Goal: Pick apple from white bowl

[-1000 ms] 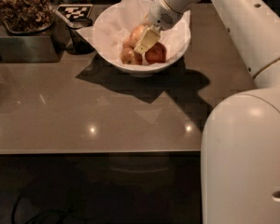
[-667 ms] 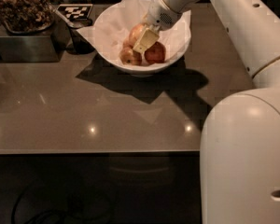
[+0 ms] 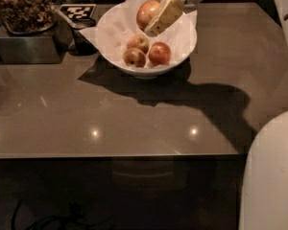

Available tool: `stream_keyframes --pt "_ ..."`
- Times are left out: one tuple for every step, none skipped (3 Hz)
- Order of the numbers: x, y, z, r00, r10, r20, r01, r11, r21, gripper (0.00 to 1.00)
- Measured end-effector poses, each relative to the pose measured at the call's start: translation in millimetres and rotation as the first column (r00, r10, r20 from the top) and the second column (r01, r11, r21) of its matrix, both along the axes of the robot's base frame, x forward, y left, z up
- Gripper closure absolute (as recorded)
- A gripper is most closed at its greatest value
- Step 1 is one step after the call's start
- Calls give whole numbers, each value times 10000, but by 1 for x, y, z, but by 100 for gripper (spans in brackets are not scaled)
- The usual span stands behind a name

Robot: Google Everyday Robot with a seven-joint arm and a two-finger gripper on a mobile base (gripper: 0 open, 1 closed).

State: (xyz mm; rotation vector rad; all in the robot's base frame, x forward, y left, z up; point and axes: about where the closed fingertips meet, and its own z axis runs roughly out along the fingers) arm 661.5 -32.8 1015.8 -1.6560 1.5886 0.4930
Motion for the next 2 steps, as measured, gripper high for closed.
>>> stream_keyframes --pt "-31 -23 27 9998 -125 -183 139 9966 812 100" --pt "-59 -51 27 9946 -729 -740 818 9887 1255 100"
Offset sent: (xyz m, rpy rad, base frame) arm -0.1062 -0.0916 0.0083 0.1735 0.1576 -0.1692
